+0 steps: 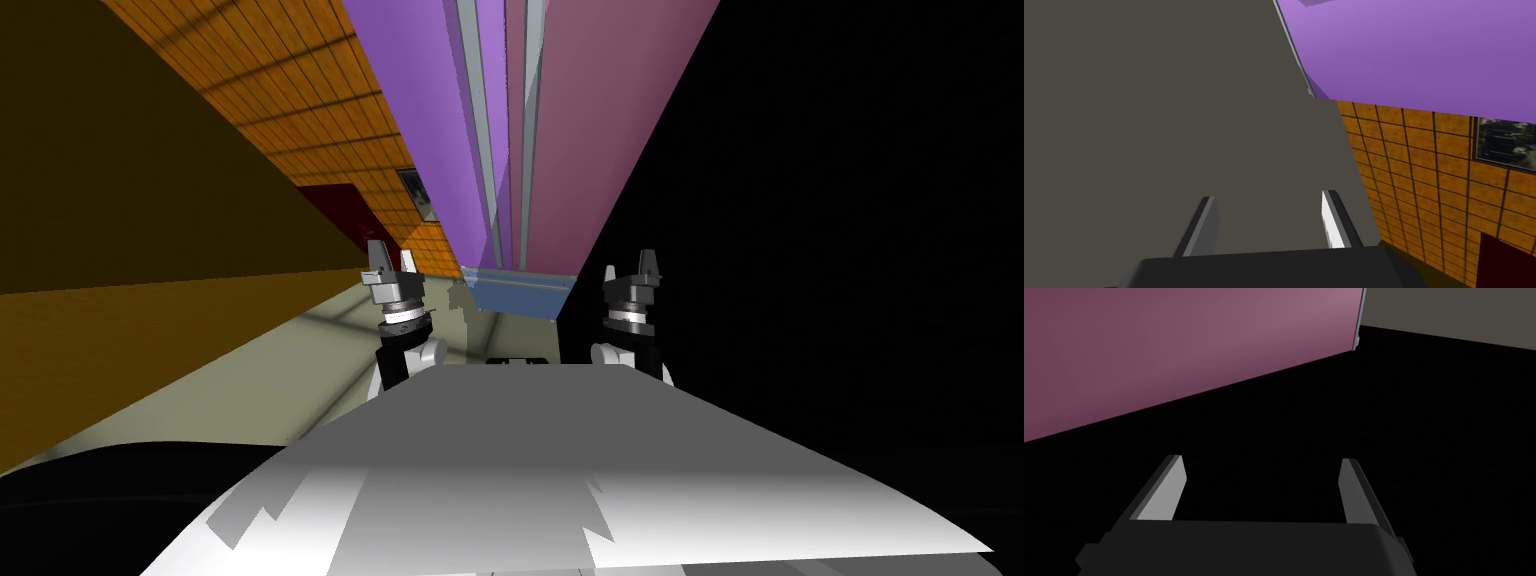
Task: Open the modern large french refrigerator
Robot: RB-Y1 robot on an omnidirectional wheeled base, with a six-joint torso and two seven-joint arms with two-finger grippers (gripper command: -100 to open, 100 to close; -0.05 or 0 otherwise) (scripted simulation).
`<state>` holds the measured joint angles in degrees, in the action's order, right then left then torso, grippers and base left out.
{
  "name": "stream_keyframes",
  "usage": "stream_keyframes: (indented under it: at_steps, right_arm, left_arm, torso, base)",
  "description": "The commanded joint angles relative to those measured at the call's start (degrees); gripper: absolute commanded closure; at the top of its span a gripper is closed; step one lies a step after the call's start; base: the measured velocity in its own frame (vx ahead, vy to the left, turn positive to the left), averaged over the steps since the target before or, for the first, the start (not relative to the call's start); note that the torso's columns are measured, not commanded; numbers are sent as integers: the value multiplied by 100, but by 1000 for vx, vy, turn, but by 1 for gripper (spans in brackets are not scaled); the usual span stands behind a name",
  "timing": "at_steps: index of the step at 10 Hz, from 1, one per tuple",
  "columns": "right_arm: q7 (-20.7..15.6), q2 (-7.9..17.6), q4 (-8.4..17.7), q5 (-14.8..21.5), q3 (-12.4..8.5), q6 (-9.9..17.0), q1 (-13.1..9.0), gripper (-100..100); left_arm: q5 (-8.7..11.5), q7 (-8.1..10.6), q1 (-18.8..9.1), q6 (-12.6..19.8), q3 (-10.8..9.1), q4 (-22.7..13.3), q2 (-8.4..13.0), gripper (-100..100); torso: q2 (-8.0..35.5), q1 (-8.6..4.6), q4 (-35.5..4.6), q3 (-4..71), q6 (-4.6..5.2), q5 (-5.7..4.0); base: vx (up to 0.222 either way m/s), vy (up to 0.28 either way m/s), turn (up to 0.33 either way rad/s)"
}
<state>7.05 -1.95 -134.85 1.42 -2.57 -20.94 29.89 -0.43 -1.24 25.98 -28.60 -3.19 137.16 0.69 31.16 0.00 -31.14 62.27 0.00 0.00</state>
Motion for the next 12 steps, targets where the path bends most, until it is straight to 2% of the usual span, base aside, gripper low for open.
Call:
stream_keyframes:
  at_steps: [1,2,4,7,11,12]
  right_arm:
    - [0,0,0,0,0,0,0,0]
    - [-70,201,33,41,-22,14,-5,-100]
    - [-232,474,106,135,-72,46,-16,-100]
    - [-615,781,273,357,-191,122,-41,-100]
    - [-1265,986,557,766,-411,257,-82,-100]
    - [-1316,986,557,766,-411,257,-82,-100]
  left_arm:
    - [0,0,0,0,0,0,0,0]
    - [0,0,0,0,0,0,0,0]
    - [0,0,1,0,1,-2,-1,0]
    - [0,0,1,0,1,-2,-1,0]
    - [0,0,1,0,1,-2,-1,0]
    - [0,0,1,0,1,-2,-1,0]
  torso:
    - [423,0,-423,846,0,0]
    - [846,0,-846,1692,0,0]
    - [1087,9,-1089,2201,0,3]
    - [1104,12,-1111,2235,0,3]
    - [1111,7,-1114,2231,0,2]
    - [1109,5,-1113,2232,-1,2]
  base:
    - [0,0,0]
    - [13,20,19]
    - [26,42,36]
    - [59,87,51]
    - [75,116,71]
    - [61,79,32]
